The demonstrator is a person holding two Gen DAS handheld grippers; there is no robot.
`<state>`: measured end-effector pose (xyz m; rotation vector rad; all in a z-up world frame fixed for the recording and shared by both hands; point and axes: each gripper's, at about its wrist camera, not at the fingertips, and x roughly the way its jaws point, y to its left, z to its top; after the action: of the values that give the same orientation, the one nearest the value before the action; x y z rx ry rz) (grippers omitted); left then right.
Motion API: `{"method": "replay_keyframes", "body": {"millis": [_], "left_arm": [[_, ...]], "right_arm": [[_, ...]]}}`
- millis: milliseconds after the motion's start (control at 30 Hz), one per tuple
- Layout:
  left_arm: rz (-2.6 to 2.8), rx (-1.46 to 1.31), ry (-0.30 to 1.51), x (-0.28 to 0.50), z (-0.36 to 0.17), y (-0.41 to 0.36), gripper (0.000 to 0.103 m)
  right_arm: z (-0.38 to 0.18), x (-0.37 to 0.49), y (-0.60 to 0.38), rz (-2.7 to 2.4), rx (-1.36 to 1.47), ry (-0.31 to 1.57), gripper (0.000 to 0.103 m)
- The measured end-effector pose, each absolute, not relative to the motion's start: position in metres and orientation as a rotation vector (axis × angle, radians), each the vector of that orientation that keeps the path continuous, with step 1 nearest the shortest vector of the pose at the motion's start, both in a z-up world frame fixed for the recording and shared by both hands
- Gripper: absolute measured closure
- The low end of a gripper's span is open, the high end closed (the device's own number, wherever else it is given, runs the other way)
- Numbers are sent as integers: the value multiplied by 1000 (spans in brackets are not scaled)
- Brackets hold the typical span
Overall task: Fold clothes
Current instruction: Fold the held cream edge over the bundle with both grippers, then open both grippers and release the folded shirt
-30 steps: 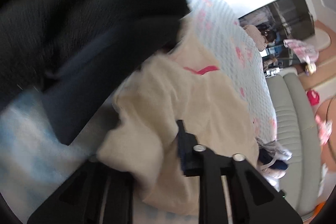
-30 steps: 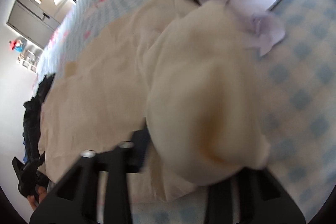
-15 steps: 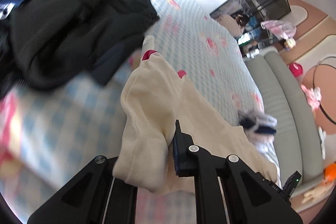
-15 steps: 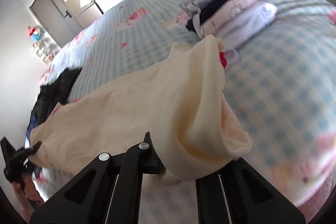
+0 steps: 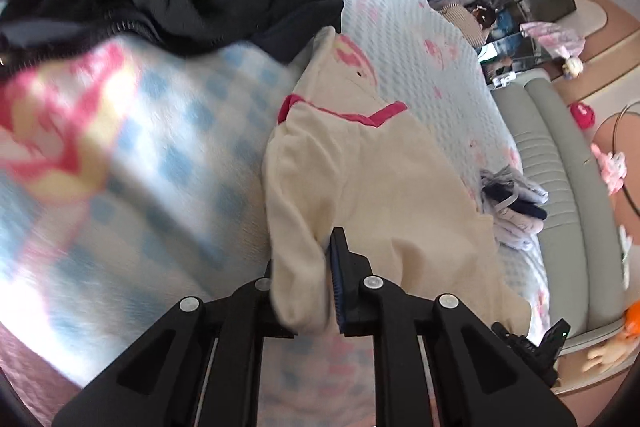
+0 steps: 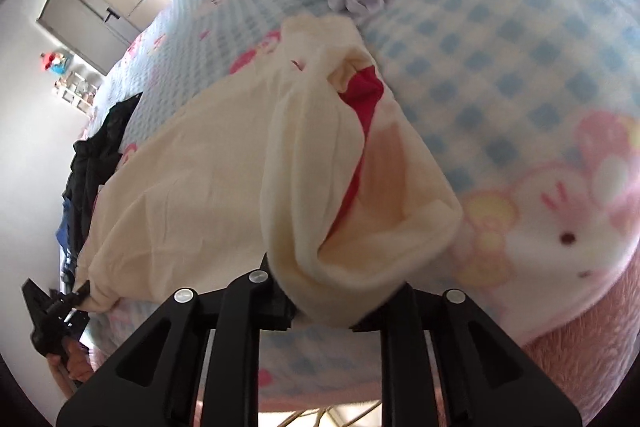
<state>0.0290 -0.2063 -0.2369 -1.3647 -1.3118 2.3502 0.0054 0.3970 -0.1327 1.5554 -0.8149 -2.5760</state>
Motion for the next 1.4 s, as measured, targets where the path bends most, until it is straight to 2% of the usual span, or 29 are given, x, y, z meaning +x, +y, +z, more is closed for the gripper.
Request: {"method": "replay_keyframes", "body": {"millis": [67, 133, 267, 300, 333, 367, 400, 433, 667, 767, 867, 933, 1000, 1067, 1200, 1333, 1400], "left_arm": [[2352, -1361, -1327, 35, -237, -210, 81], [2353, -1358, -1343, 42, -238, -214, 70], [2356, -1350, -1374, 55, -239, -222, 69], [2365, -1339, -1371, 54, -241, -221, 70], [2393, -1340, -1347, 52, -240, -218, 76], [2420, -1343, -1323, 49, -239, -215, 84], [2444, -1352, -1299, 46, -235, -213, 95], [2479, -1350, -1275, 45, -229, -212, 99], [2633, -1236, -1153, 27, -162, -233, 100], [2631, -1336, -1103, 16, -173, -238, 100], [2566, -1498, -1074, 12, -205, -241, 100], [2508, -1524, -1144, 20, -219, -250, 96], [2440, -1448, -1244, 30, -222, -262, 94], [2443, -1438, -1248, 38, -218, -265, 92], [2666, -1403, -1103, 63, -189, -256, 82], [2761, -1304, -912, 74, -167, -225, 77], [2718, -1263, -793, 66, -159, -202, 68]], "right_arm": [[-127, 20, 403, -2580, 1535, -830, 80], [-126, 27, 407, -2595, 1527, -836, 77], [-137, 31, 417, -2553, 1496, -966, 75], [-142, 28, 419, -2537, 1503, -999, 74], [-147, 26, 421, -2526, 1505, -1023, 74], [-150, 23, 421, -2521, 1500, -1034, 78], [-152, 20, 421, -2516, 1489, -1046, 90], [-150, 19, 420, -2518, 1465, -1056, 93], [-104, 20, 420, -2638, 1347, -936, 96], [-114, 16, 425, -2641, 1402, -910, 96], [-140, 17, 435, -2561, 1493, -1002, 95], [-146, 22, 443, -2526, 1500, -1034, 94], [-142, 27, 447, -2525, 1516, -995, 84], [-134, 29, 447, -2551, 1536, -912, 81], [-115, 38, 446, -2643, 1561, -805, 80], [-88, 46, 443, -2830, 1545, -616, 76], [-84, 44, 442, -2830, 1536, -548, 75]]}}
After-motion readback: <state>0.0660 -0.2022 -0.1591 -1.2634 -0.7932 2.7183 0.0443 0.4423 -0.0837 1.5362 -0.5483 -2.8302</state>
